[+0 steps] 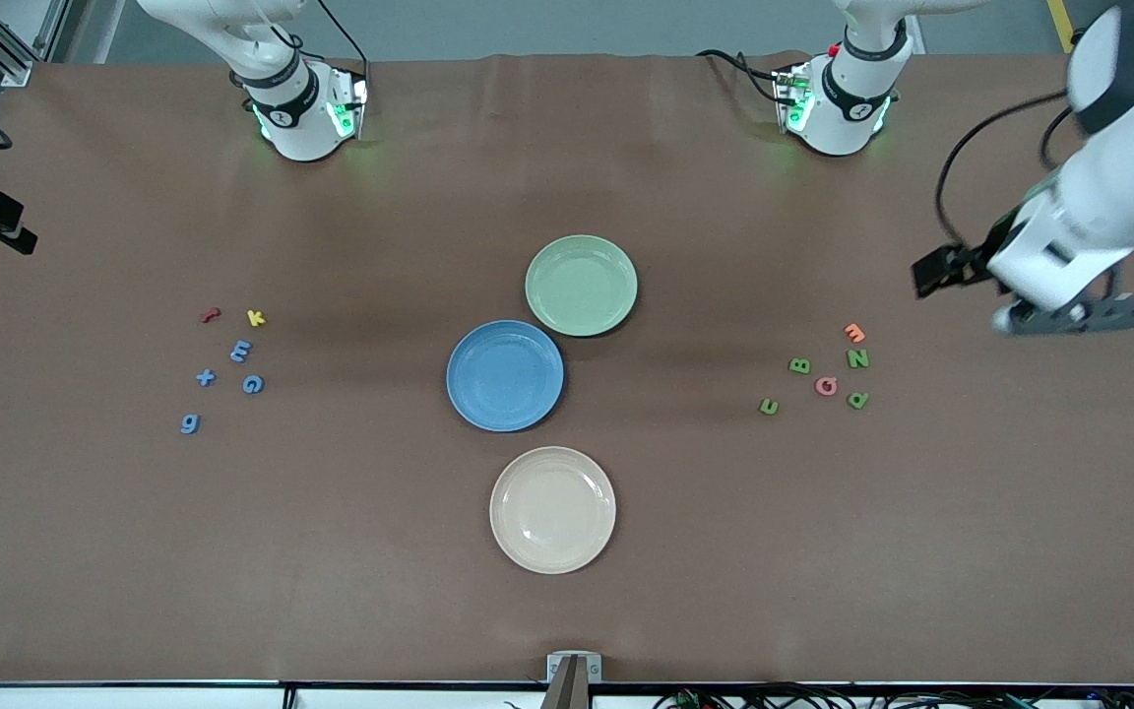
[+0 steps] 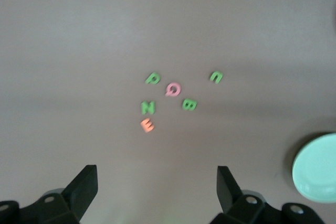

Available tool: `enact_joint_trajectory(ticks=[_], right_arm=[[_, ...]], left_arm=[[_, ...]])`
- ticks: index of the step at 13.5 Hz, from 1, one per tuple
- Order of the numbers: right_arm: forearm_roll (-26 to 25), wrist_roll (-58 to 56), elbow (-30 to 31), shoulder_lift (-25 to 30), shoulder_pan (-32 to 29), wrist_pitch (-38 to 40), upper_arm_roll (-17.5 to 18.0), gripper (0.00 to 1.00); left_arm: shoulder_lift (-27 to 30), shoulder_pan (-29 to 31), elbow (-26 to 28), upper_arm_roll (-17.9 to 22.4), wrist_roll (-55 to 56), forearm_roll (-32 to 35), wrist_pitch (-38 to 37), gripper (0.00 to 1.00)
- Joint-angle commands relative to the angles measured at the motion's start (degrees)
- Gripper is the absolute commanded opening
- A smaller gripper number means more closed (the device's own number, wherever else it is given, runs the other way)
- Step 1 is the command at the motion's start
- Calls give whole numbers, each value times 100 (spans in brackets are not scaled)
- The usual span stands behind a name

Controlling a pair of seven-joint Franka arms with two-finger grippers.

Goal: Sort letters by color into matching plates
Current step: 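Reach the left gripper to green n while the right gripper reaches blue 6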

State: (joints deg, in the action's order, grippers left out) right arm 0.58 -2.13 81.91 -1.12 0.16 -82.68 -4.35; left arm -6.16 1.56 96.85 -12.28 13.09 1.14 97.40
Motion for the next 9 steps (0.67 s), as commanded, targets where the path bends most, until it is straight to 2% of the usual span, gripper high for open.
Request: enact_joint_trajectory(ticks=[1,4,6,9], right_arm=[[-163,-121,-9,-527,-156,-20,4,100],[-234,-322,79,-1415,-455,-563,4,100],[-243,-682,254,-1908,-517,-1212,4,100],[-173,-860,903,-2278,-666,-2573,13,100]], left_arm=[[-262,2,579,-203,107,53,927,100],[-736,2,932,-537,-78,106,1763,99],[-1044,-6,1011,-713,-462,201,2150,91],[-1413,-6,1134,-819,-938,553,2703,88]])
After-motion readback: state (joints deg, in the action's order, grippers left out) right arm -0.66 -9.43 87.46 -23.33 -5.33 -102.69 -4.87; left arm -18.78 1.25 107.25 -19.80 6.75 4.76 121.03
